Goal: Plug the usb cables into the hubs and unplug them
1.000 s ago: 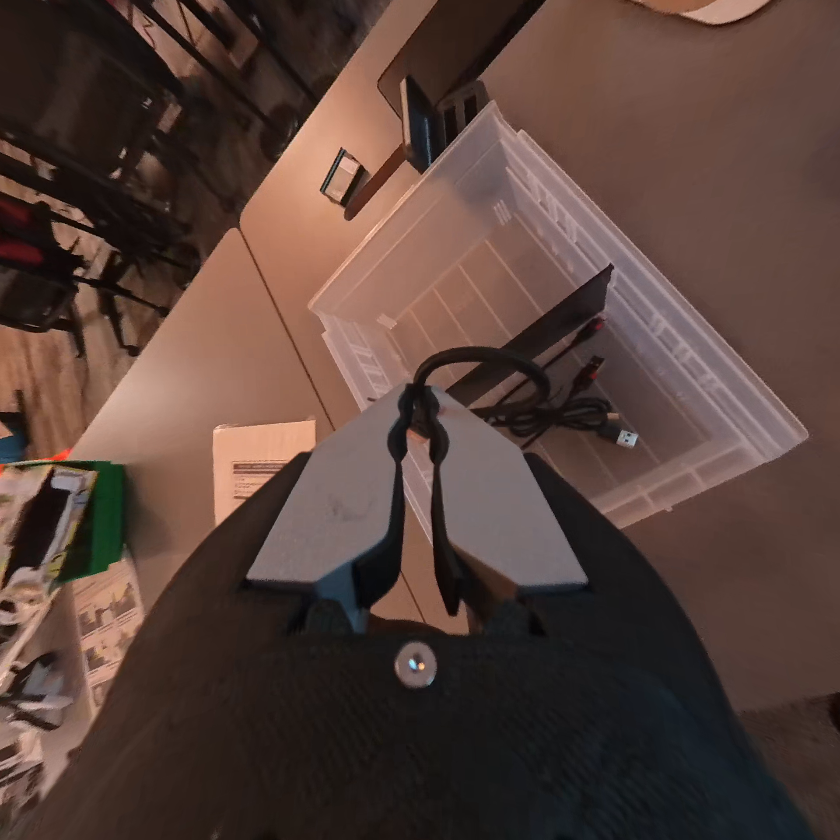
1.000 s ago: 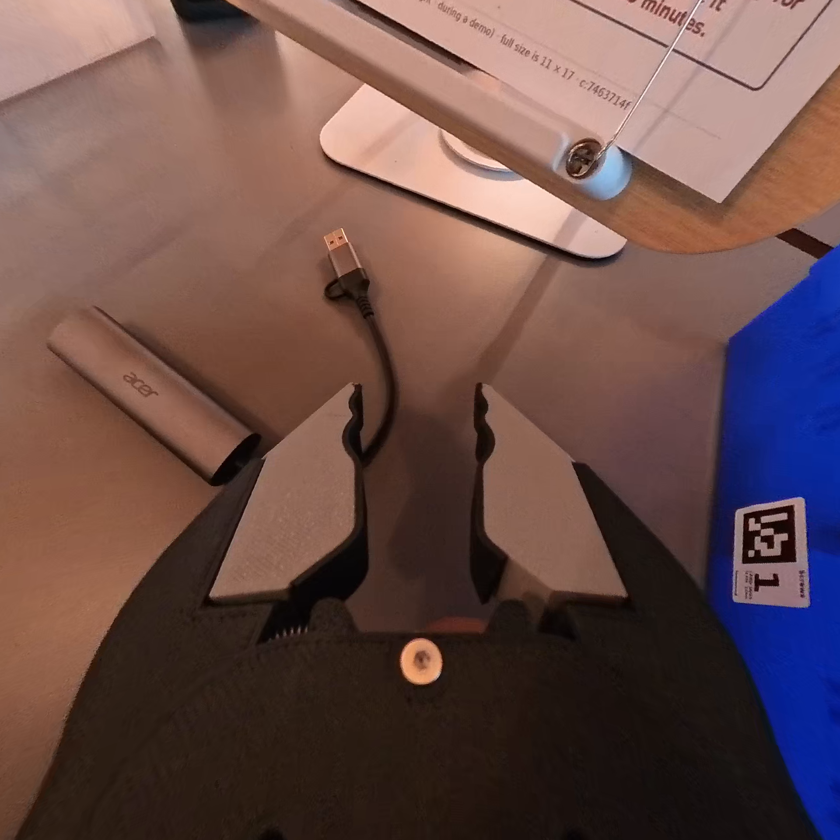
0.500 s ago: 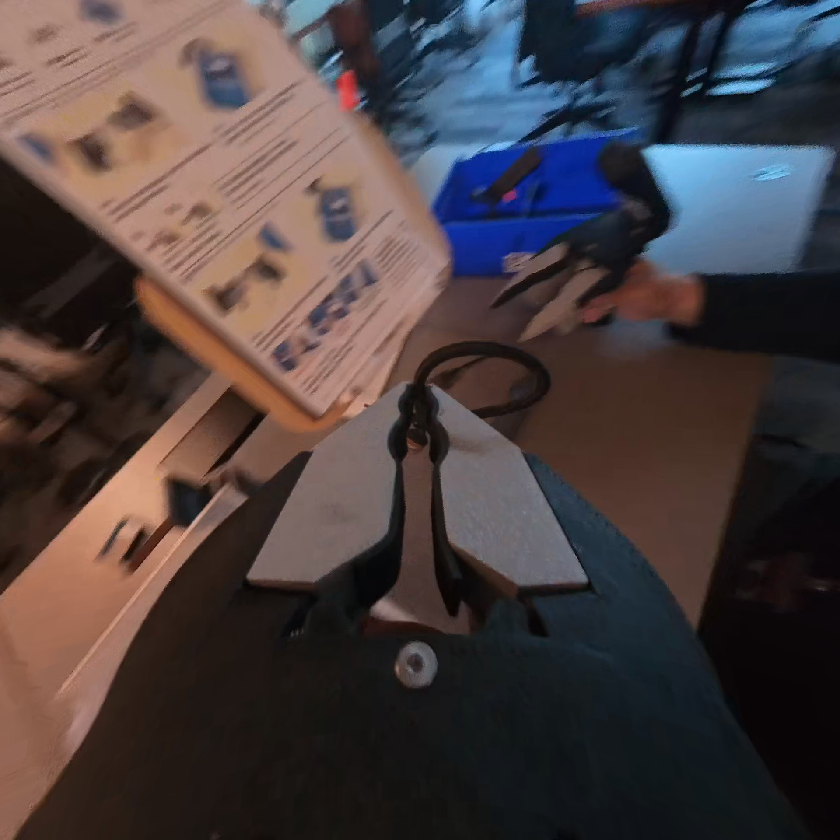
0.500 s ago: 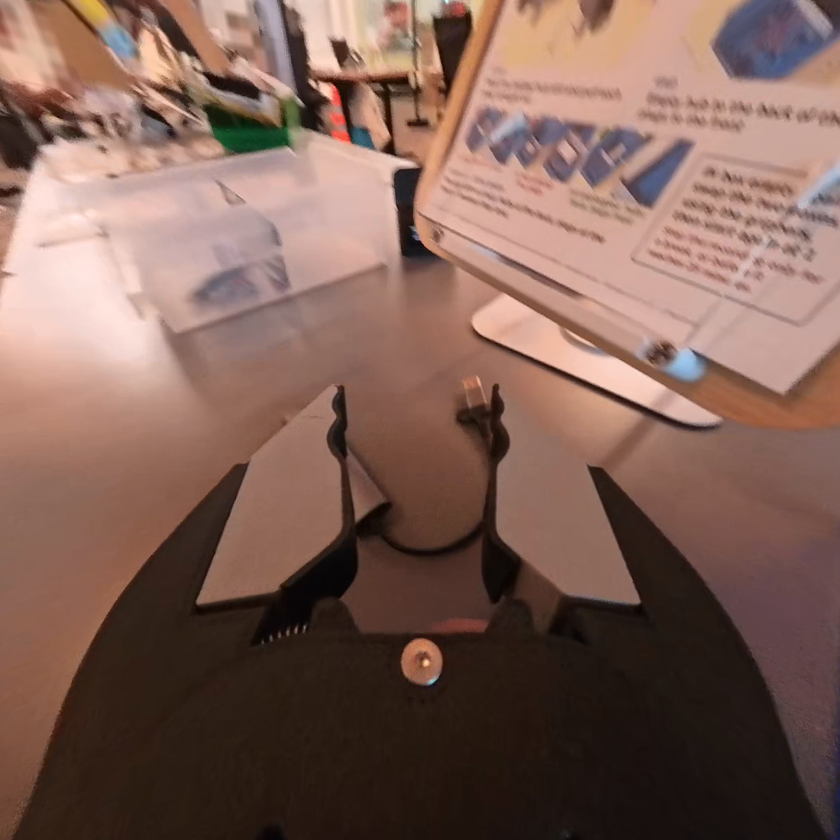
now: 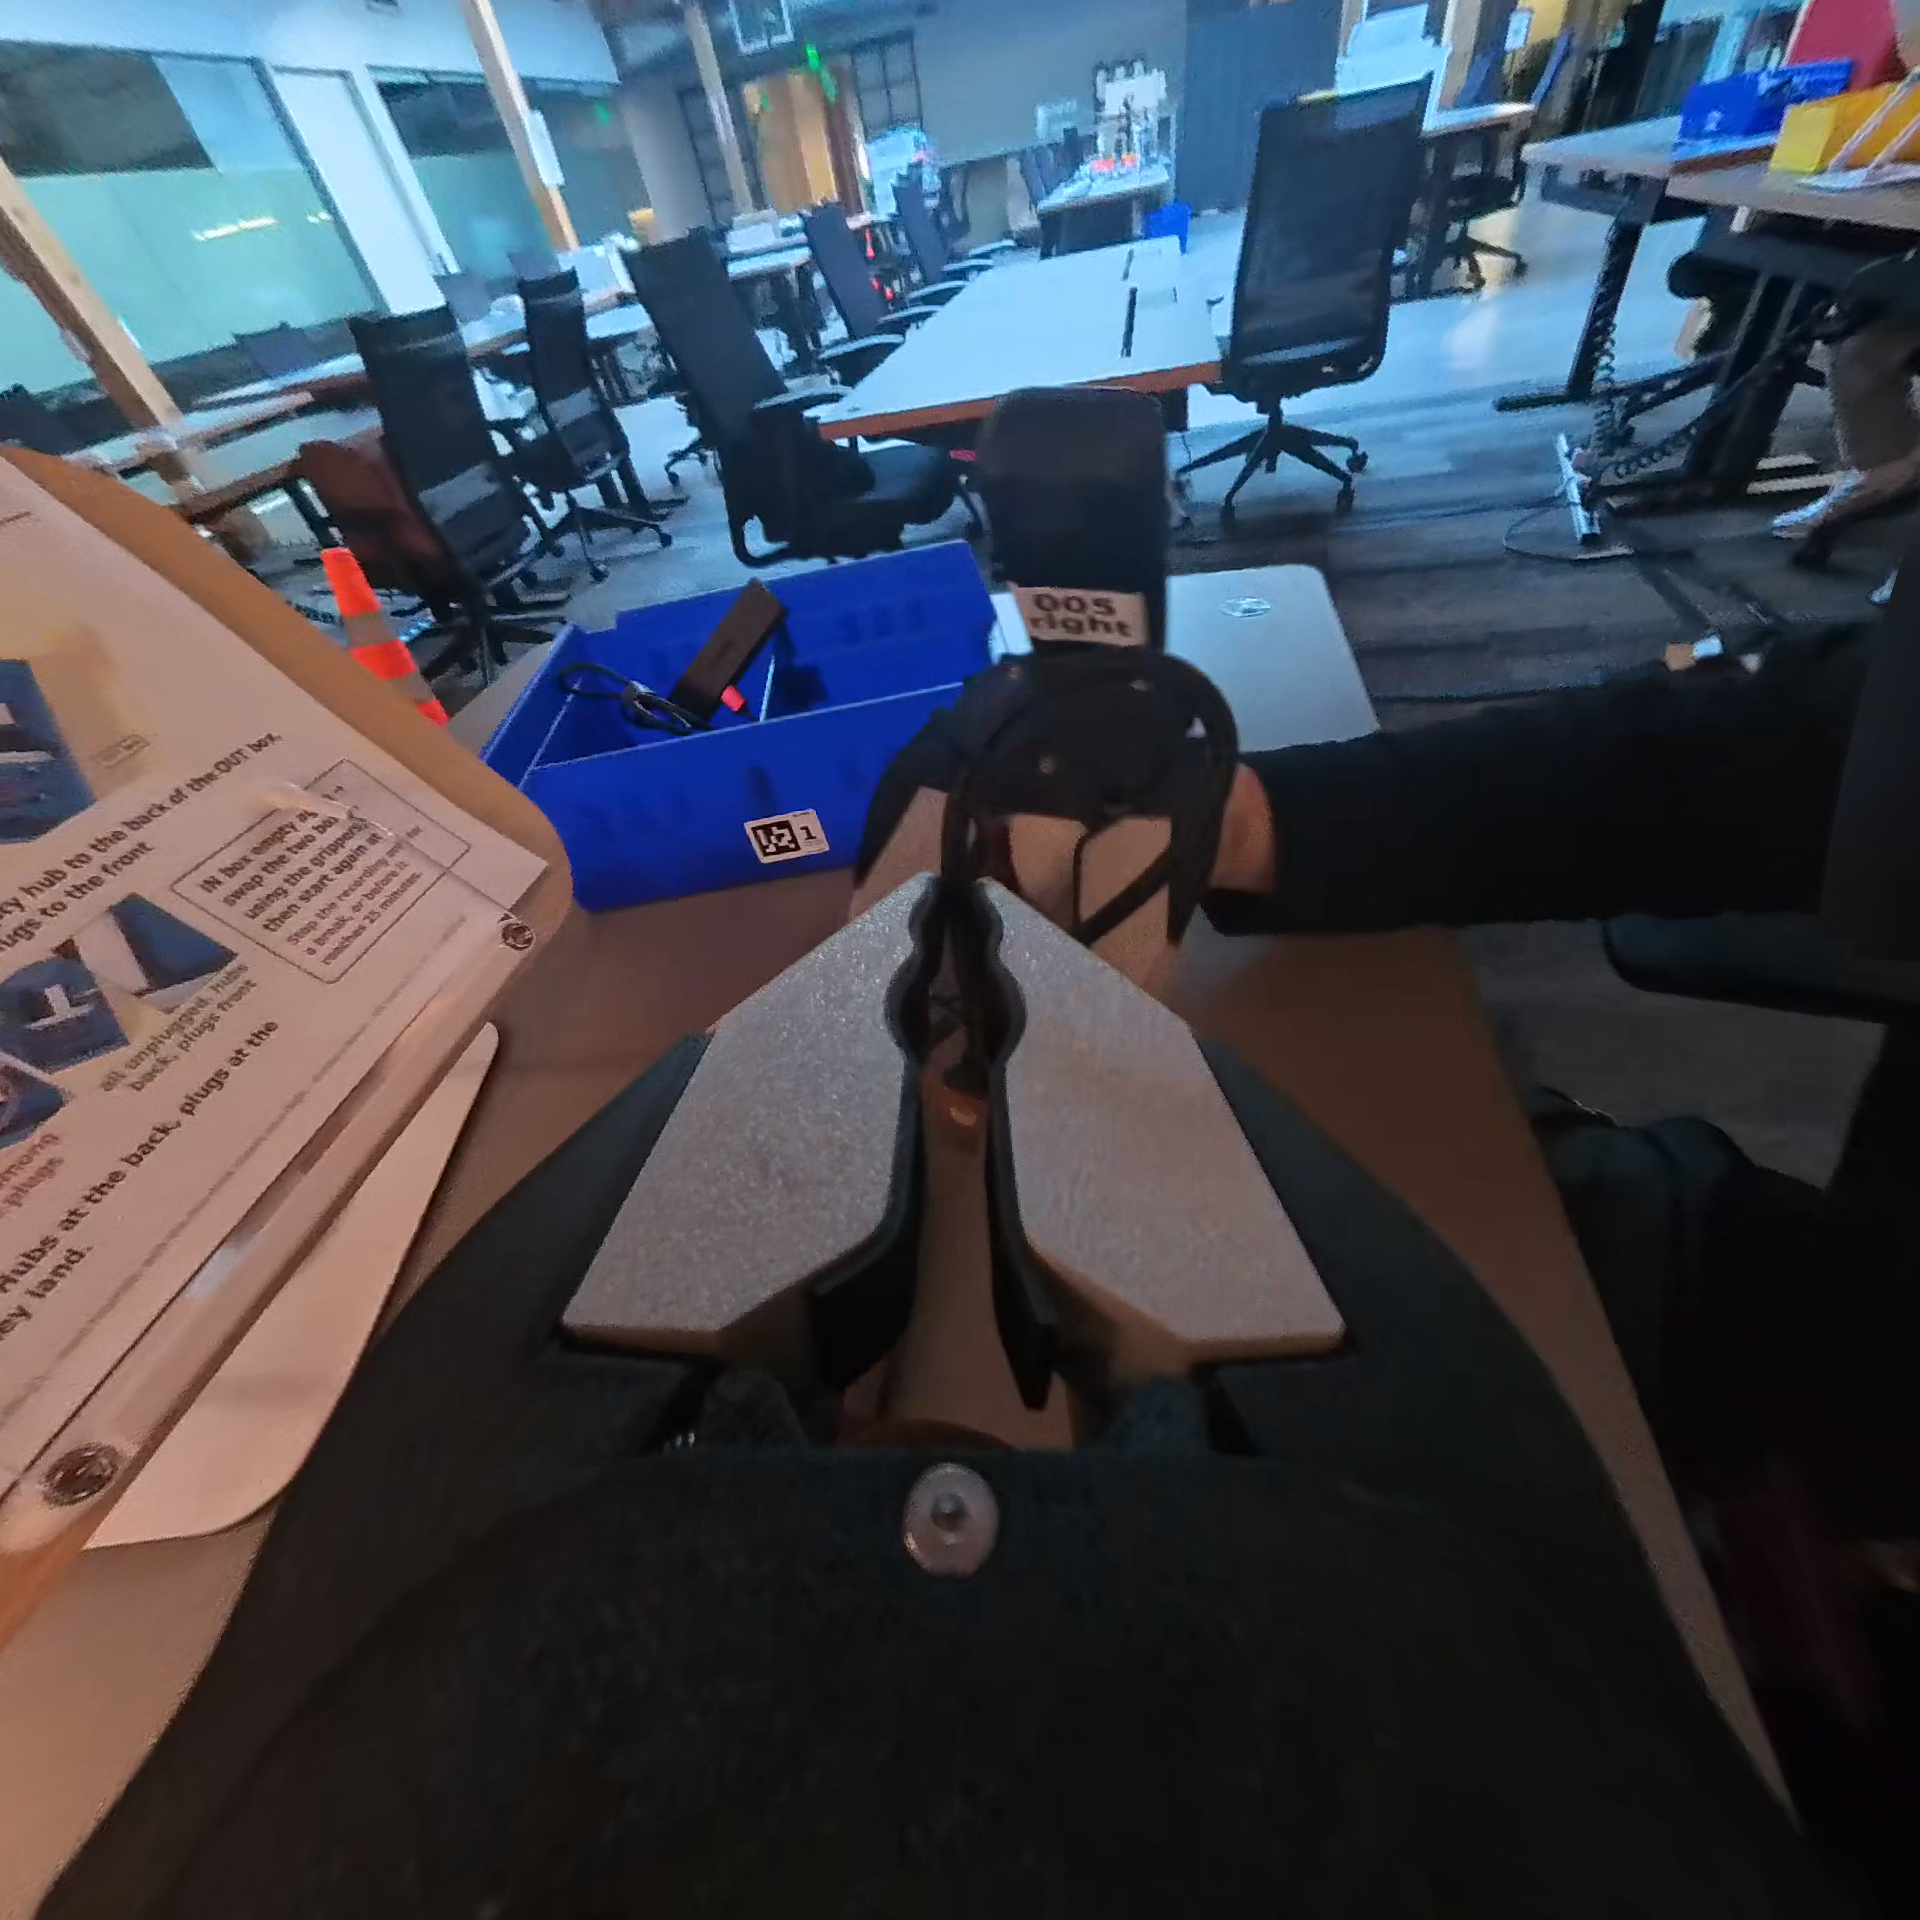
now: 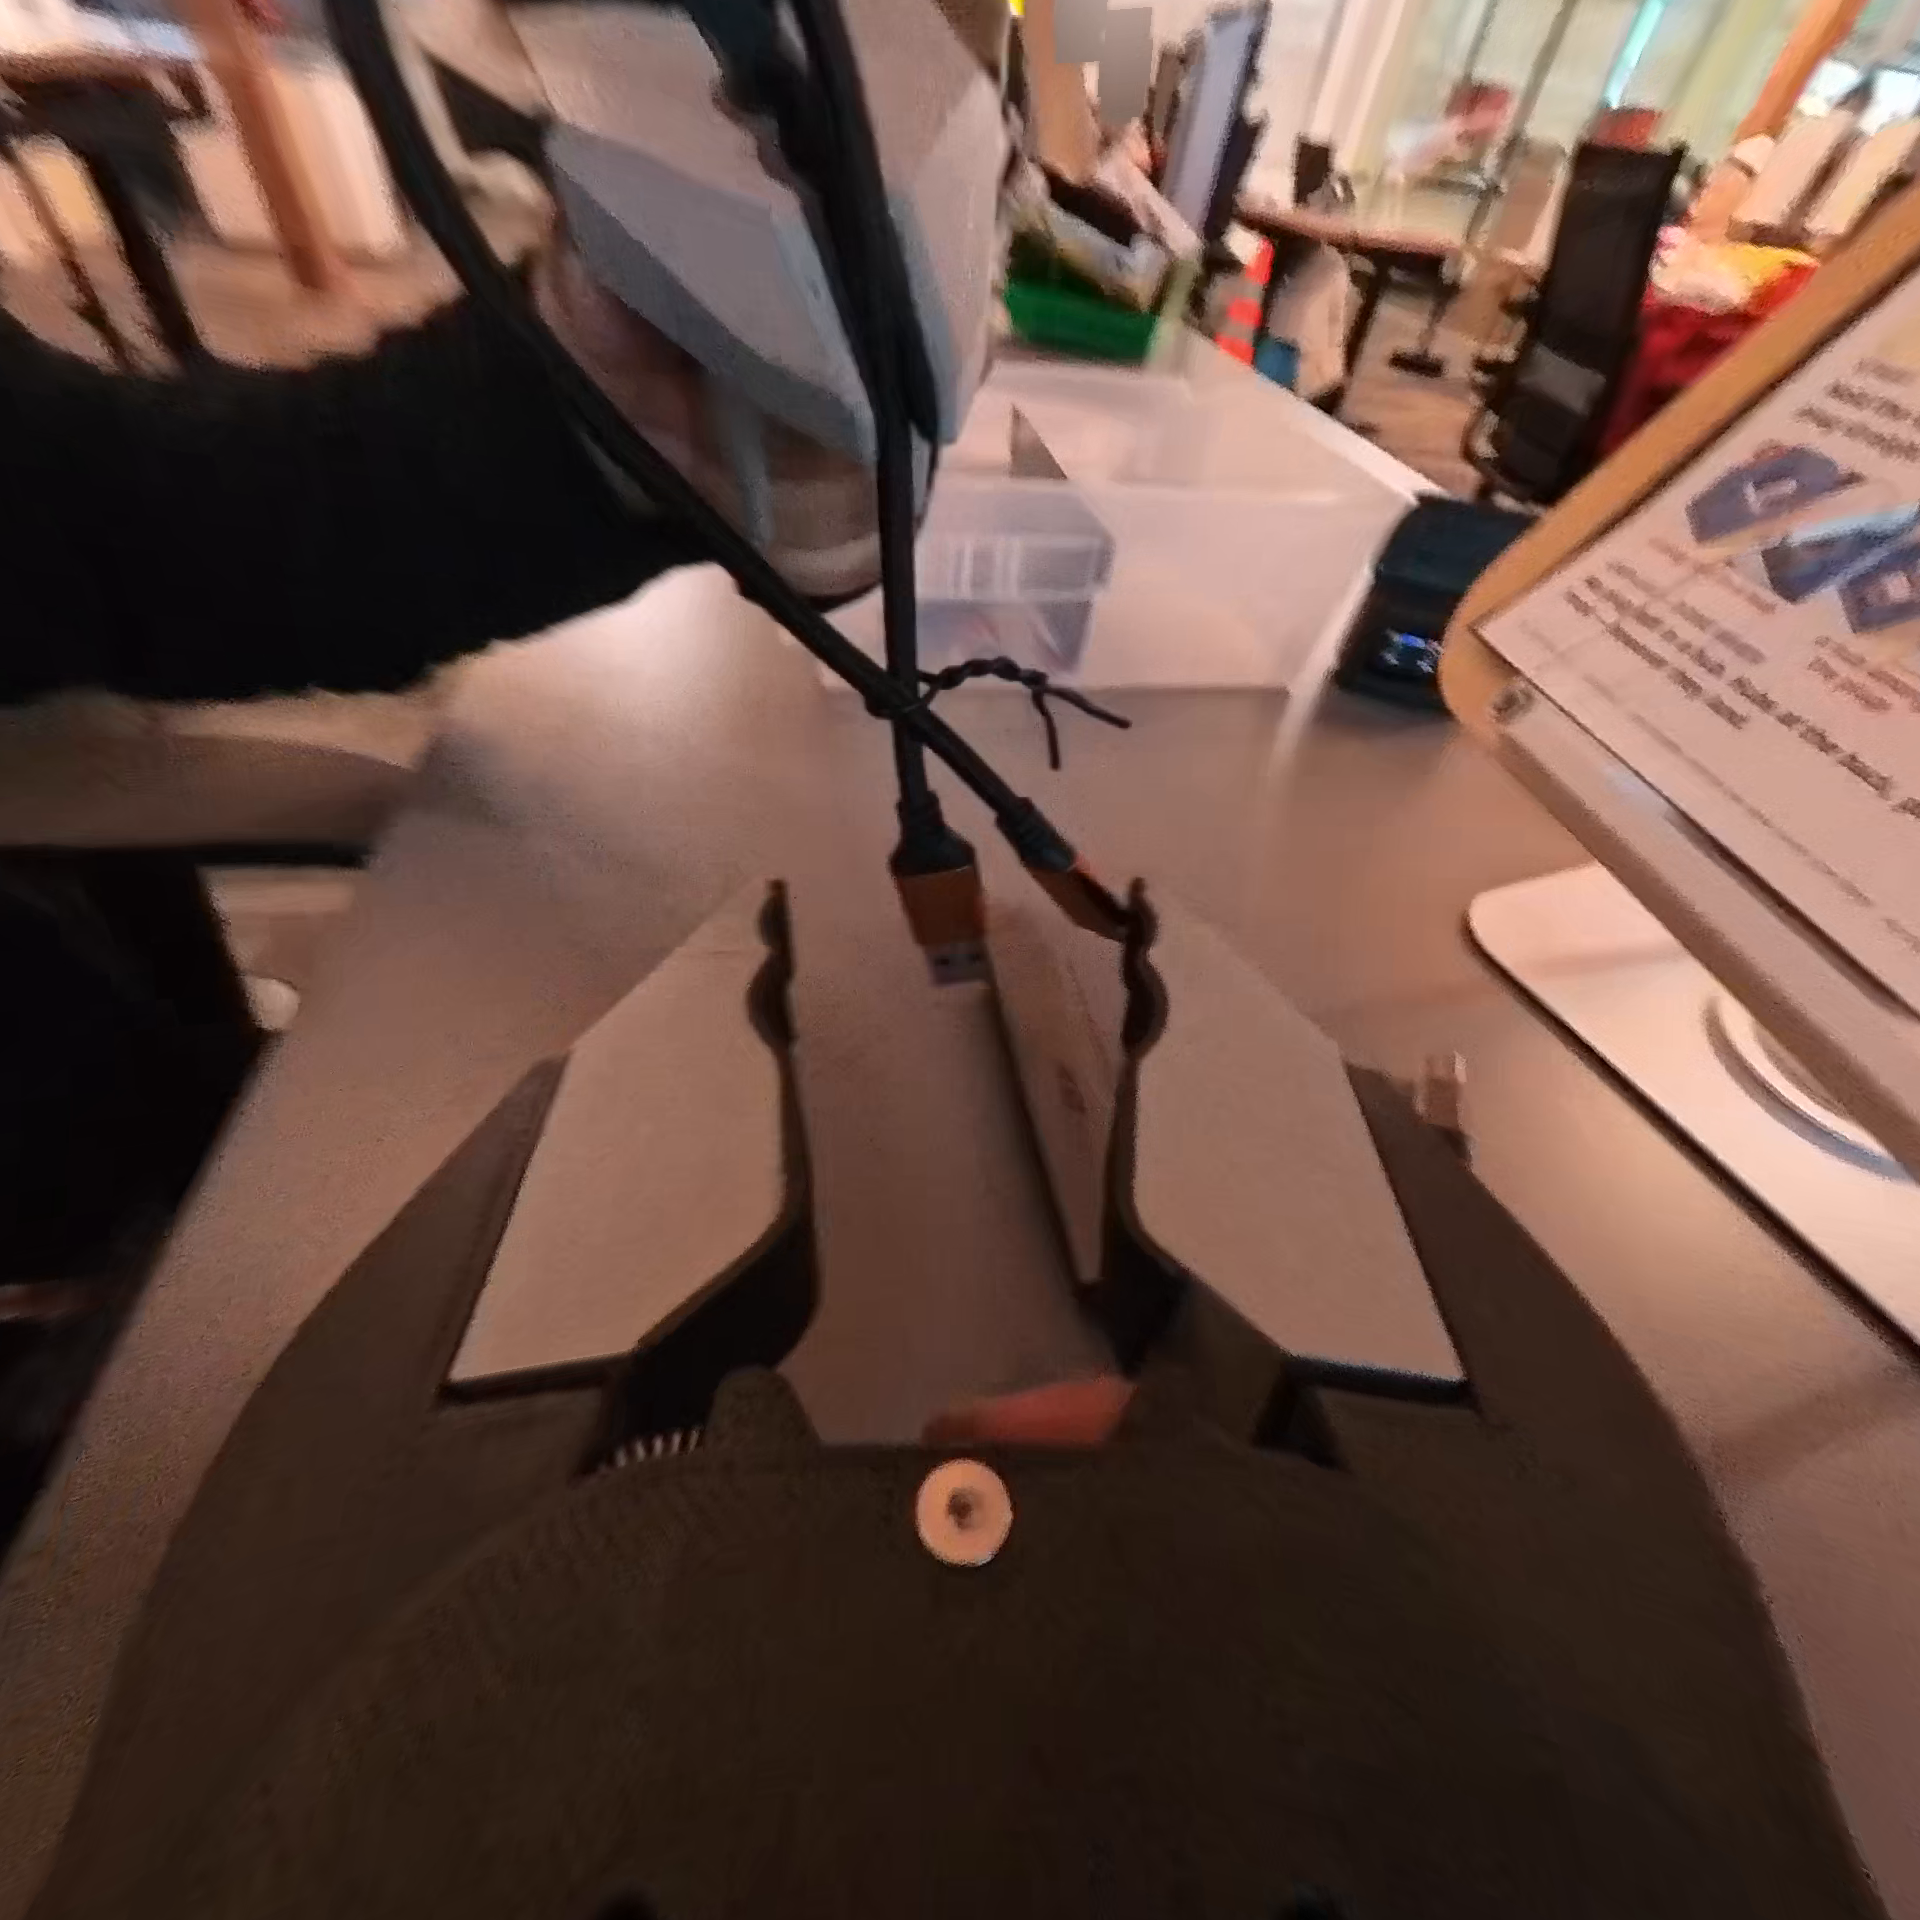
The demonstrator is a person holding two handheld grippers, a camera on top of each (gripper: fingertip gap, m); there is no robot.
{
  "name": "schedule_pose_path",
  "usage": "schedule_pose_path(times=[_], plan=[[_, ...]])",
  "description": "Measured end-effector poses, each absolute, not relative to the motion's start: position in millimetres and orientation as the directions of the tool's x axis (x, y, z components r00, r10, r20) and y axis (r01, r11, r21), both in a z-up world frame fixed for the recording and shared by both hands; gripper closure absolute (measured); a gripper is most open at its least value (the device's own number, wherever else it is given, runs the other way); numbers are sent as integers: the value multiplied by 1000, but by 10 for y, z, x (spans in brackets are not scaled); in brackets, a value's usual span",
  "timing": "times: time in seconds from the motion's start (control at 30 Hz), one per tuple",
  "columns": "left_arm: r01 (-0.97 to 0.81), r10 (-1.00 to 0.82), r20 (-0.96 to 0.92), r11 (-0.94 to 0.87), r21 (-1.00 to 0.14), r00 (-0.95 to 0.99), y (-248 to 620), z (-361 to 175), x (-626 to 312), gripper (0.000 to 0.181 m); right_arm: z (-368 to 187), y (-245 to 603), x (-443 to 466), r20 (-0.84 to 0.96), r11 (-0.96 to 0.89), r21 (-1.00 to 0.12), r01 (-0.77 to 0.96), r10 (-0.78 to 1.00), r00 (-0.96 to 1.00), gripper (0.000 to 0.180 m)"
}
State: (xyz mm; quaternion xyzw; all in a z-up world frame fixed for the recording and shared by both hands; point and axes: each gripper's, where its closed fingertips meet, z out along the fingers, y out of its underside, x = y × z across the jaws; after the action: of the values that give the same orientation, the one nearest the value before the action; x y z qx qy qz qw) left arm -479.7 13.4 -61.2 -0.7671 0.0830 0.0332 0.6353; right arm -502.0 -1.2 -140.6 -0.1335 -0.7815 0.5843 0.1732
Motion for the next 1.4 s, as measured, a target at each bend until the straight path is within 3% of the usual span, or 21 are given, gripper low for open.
schedule_pose_path(times=[0.03, 0.07, 0.17, 0.27, 0.4, 0.57, 0.73, 0.83, 0.9, 0.93, 1.1, 1.17, 1.23, 1.27, 1.33, 1.4], plan=[[-160, -65, -151, -173, -972, 986, 186, -643, -4838, 179, -1486, 13, -5083, 153, 333, -943, 2, 439, -885, 137], [-148, -43, -143, -171, -974, 989, 230, -664, -4886, 179, -1543, 44, -5138, 190, 376, -926, -3, 461, -867, 155], [-89, 56, -103, -205, -975, 993, 284, -748, -5110, 177, -1610, 160, -5239, 216, 430, -902, 25, 501, -838, 170], [42, 235, -43, -345, -938, 971, 119, -999, -5427, 152, -1603, 380, -5374, 191, 426, -900, 95, 580, -792, 170], [-35, 180, -180, -606, -795, 967, -125, -1652, -5426, 137, -1484, 675, -5525, 151, 366, -915, 168, 699, -699, 171], [-68, 120, -266, -796, -602, 956, -250, -2403, -5588, 134, -1424, 1196, -5667, 232, 394, -881, 262, 842, -487, 171], [-1, 86, -95, -736, -677, 992, -159, -2438, -5508, 150, -1748, 1386, -5618, 310, 519, -746, 418, 825, -472, 170], [-44, 39, -109, -742, -669, 993, -196, -2409, -5457, 151, -2007, 1257, -5418, 177, 542, -675, 501, 777, -604, 160], [-35, 31, -78, -688, -724, 996, -162, -2246, -5384, 151, -2021, 1154, -5334, 76, 514, -686, 515, 755, -651, 151], [-26, 15, -48, -655, -756, 999, -154, -2138, -5328, 151, -1963, 1082, -5304, 28, 485, -718, 499, 736, -676, 133], [53, -8, 69, -554, -831, 998, -188, -1860, -5247, 152, -1347, 714, -5041, -1, 328, -919, 220, 555, -832, 107], [86, -11, 110, -548, -832, 994, -186, -1858, -5234, 153, -1233, 455, -4834, 30, 292, -950, 106, 426, -904, 120], [119, -14, 151, -544, -831, 989, -183, -1846, -5207, 153, -1373, 223, -4744, 50, 344, -936, 77, 347, -937, 141], [139, -17, 175, -537, -832, 984, -178, -1827, -5189, 153, -1494, 132, -4777, 51, 380, -921, 92, 349, -936, 142], [178, -17, 218, -515, -839, 976, -168, -1776, -5172, 153, -1802, 25, -4890, 96, 499, -858, 119, 384, -918, 121], [196, -11, 233, -505, -841, 972, -172, -1754, -5179, 153, -2041, 33, -5072, 238, 618, -779, 102, 442, -865, 121]])
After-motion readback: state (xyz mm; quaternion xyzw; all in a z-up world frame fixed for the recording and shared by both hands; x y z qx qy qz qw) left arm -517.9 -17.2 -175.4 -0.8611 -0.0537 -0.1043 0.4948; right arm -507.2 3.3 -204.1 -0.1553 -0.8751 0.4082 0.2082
